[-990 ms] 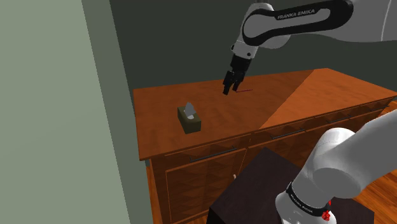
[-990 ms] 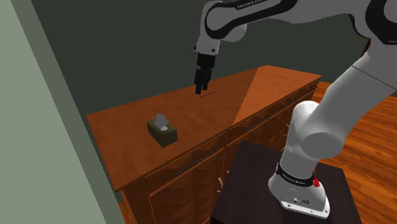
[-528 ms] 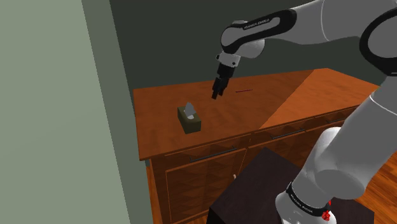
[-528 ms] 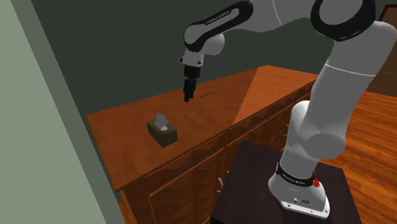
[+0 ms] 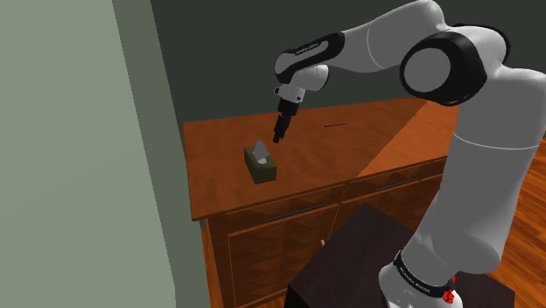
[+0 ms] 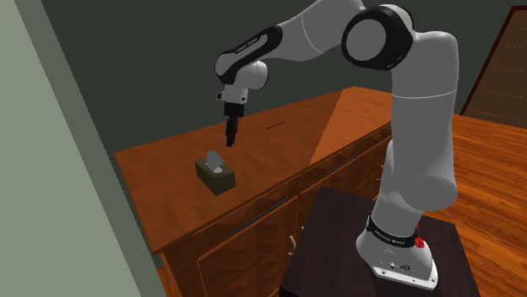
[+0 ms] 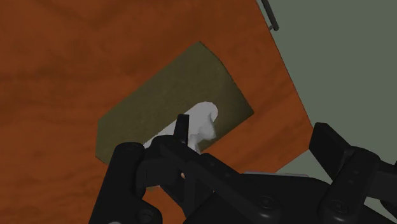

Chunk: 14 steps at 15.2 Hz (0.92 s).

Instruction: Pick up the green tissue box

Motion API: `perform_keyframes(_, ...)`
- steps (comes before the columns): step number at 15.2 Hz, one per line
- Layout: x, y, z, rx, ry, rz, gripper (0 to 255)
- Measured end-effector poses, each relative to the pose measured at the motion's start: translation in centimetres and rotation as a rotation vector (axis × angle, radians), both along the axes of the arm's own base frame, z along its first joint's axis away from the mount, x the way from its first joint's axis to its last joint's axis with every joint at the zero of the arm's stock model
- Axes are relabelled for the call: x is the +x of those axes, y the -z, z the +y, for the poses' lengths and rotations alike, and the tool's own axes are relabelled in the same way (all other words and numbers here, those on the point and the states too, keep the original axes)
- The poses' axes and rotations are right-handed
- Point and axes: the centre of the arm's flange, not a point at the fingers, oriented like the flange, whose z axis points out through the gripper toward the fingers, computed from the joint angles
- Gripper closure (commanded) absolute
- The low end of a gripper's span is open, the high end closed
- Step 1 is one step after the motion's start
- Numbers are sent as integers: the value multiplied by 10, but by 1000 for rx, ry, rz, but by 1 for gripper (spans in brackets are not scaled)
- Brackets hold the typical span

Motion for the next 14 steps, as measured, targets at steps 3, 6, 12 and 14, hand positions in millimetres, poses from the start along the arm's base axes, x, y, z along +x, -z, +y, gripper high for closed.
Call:
perform_keyframes(3,32,26,8,33,-75,-1,0)
perform_keyframes(6,48,48,14,51,-114,-2,0)
perform_keyframes(12,51,78,16,54,-120,-2,0)
perform_keyframes(14,51,81,15,54,-120,-2,255)
